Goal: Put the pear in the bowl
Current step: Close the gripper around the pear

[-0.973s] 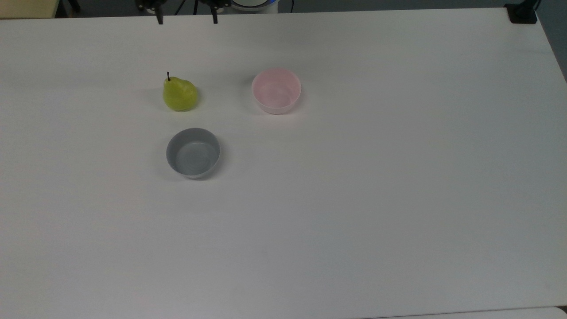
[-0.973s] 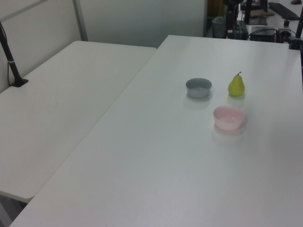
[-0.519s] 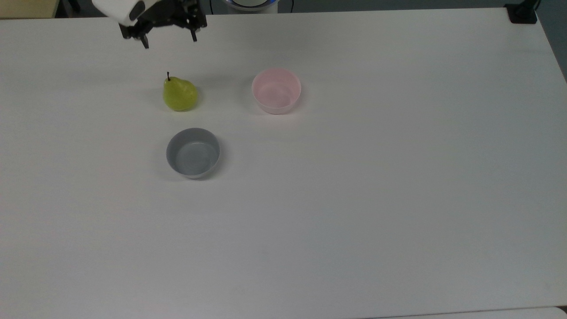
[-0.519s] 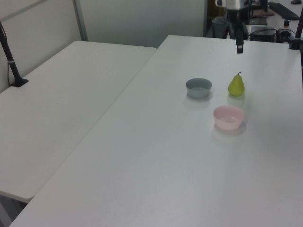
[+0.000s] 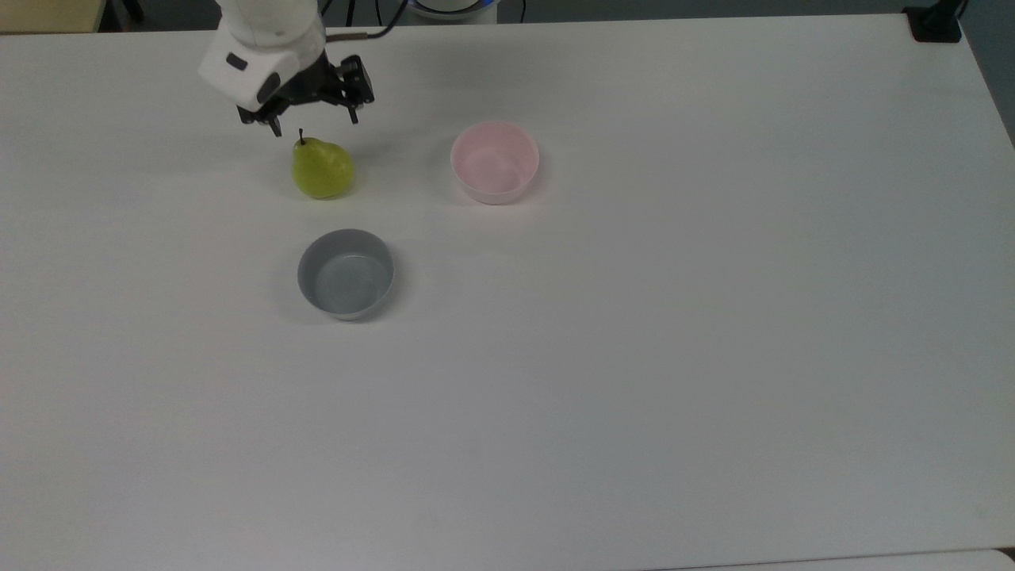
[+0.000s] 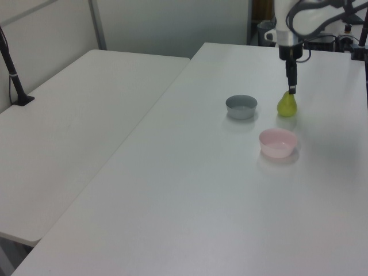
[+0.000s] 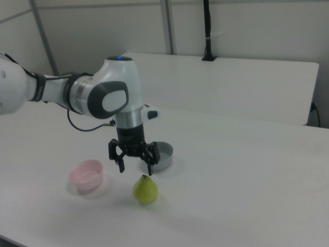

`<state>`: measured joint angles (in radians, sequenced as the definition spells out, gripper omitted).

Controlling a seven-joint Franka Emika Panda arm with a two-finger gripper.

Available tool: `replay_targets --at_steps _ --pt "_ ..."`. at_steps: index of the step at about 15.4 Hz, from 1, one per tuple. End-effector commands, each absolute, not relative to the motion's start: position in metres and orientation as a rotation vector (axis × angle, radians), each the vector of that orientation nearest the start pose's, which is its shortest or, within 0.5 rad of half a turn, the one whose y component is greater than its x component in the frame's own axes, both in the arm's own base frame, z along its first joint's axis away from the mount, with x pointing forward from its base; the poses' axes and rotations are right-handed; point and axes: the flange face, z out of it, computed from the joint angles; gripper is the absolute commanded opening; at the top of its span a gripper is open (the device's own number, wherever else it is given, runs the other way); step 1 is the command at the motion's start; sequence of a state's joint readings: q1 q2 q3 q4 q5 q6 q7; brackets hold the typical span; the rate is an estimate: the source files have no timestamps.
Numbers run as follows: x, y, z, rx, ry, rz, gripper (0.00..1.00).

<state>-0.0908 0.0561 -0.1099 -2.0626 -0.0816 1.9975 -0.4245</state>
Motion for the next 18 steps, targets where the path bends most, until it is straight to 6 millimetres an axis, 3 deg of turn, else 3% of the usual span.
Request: replay_targets --at_steps 1,7,9,13,18 --pt "0.539 -0.116 0.367 -3.15 -0.465 0.204 1.0" --pt "0.544 -0.126 0.338 -3.172 -0.485 0.232 0.97" --pt "0.544 -0.126 0.337 -3.179 -0.498 0.24 0.85" --pt "0.544 -0.126 0.337 -3.178 -0.498 0.243 0.51" --pt "0.544 -0.127 0.353 -3.189 -0.478 0.214 0.47"
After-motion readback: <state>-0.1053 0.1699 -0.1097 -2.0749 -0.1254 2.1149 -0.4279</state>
